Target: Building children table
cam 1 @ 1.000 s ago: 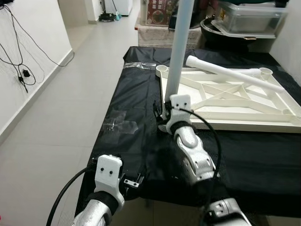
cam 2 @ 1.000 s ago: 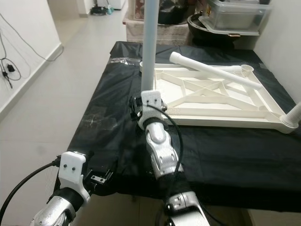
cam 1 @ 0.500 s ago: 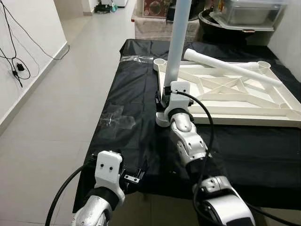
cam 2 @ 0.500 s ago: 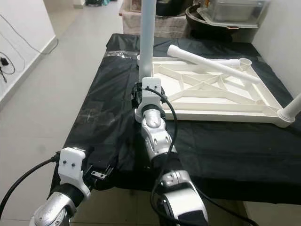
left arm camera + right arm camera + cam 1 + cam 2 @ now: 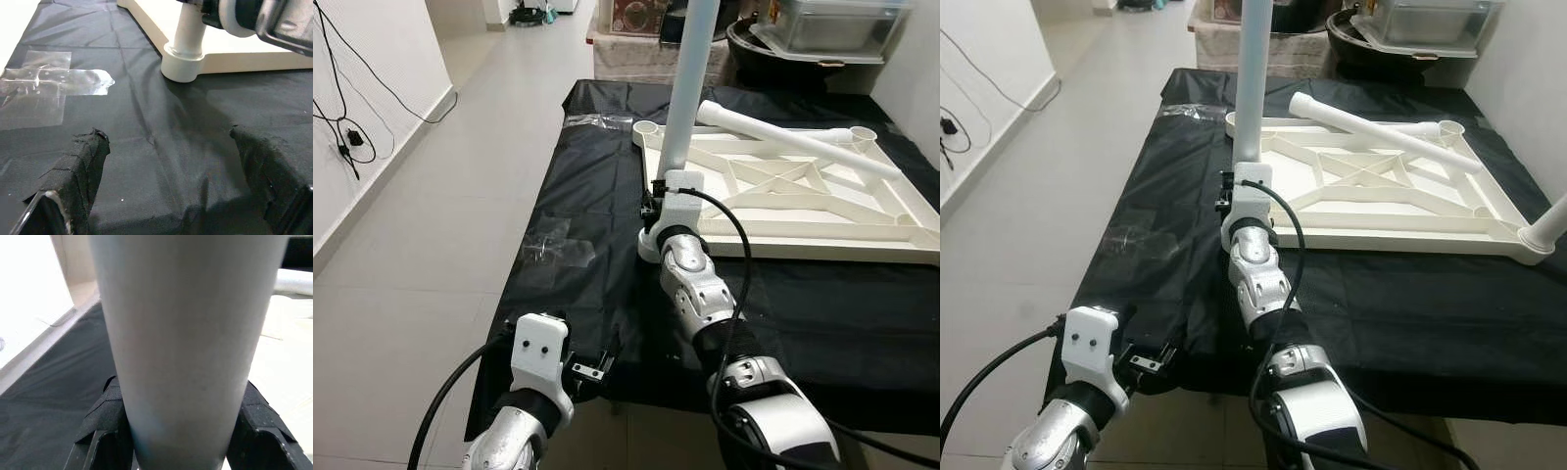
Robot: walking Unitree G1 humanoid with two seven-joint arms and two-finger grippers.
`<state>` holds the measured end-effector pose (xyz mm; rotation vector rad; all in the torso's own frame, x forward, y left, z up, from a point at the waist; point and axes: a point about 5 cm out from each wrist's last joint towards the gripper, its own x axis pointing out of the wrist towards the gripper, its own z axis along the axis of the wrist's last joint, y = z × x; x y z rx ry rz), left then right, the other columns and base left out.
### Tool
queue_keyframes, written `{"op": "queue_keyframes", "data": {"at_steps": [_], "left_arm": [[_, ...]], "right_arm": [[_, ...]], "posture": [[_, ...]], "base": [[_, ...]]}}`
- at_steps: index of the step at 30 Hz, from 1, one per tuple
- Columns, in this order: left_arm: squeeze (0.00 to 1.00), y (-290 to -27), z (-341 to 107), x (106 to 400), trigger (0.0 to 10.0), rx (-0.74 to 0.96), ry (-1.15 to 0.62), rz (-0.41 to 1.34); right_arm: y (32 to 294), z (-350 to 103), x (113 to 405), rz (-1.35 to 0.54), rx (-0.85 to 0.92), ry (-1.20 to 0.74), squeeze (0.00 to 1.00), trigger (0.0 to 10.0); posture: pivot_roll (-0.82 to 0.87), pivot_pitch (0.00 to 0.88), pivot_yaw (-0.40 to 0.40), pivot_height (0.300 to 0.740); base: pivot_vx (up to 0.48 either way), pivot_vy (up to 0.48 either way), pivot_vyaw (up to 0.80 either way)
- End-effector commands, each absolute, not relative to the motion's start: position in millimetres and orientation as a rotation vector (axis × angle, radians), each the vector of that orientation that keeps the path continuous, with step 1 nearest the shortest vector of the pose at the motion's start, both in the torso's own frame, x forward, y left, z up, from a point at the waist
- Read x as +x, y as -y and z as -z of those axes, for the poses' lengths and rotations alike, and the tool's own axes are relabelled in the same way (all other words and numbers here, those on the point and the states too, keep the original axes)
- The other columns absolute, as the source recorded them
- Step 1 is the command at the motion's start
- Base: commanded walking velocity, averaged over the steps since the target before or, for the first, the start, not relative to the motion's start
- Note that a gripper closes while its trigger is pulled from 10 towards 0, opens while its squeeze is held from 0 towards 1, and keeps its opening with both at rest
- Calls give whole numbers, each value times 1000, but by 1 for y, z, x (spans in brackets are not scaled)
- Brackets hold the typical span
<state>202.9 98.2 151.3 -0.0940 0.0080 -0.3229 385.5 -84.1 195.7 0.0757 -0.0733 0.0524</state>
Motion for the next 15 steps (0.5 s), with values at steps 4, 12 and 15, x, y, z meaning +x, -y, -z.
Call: {"op": "queue_keyframes", "data": {"at_steps": [4,12,15], "left_arm": [[0,-98,-145,204,10000,-103,-37,327],[0,-100,-144,206,10000,-99,-40,331],[0,-101,-144,206,10000,-97,-42,333]], "right_arm": [[106,-187,377,-68,111,85,0,0],[145,-182,351,-80,80,98,0,0],[158,-182,342,-79,68,103,0,0]], "posture": [[166,141,-62,740],[156,135,-45,740],[155,131,-39,740]], "base": [[0,0,0],[0,0,0],[0,0,0]]}}
